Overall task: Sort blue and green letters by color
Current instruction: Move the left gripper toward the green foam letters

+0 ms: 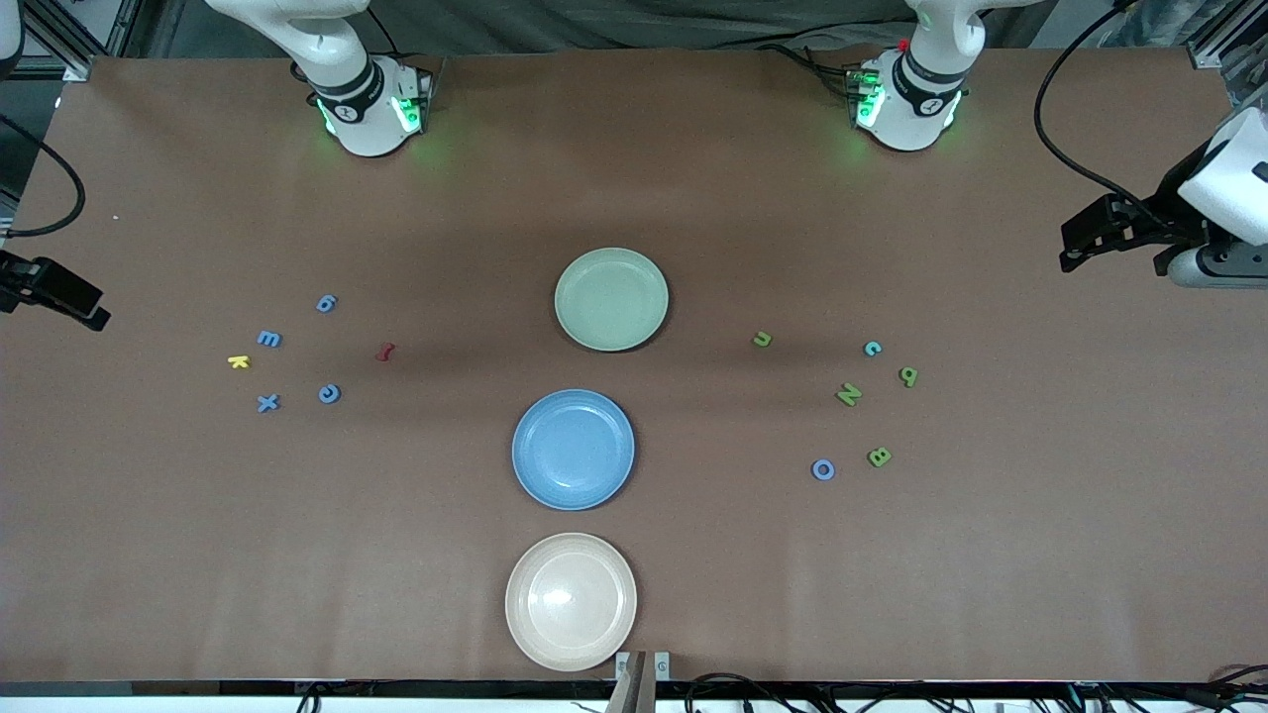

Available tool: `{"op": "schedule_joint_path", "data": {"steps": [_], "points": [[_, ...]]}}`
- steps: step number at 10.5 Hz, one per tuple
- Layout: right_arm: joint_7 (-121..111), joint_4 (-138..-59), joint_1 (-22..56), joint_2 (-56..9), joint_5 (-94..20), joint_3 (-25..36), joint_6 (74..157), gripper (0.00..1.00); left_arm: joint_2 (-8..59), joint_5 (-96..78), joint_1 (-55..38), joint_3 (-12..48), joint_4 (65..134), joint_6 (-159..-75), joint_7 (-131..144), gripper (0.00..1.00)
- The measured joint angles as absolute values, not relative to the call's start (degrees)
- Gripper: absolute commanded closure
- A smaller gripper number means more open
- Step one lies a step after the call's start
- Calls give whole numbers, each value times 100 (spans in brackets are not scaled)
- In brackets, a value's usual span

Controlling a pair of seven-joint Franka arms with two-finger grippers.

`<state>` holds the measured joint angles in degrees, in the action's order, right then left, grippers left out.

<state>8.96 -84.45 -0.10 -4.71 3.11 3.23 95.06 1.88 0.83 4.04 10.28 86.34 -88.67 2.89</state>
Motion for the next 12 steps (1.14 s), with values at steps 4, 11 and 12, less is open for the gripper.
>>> {"op": "schedule_joint_path", "data": {"steps": [4, 11, 12], "points": [[896, -8445, -10, -471, 311, 322, 9507, 0, 188, 83, 406, 1017, 8634, -8866, 289, 0], [896, -8427, -9, -472, 311, 327, 9498, 0, 219, 82, 409, 1005, 8694, -8832, 289, 0], [896, -8366, -9, -470, 311, 328, 9469, 0, 250, 82, 409, 1006, 8835, -8909, 289, 0]]}}
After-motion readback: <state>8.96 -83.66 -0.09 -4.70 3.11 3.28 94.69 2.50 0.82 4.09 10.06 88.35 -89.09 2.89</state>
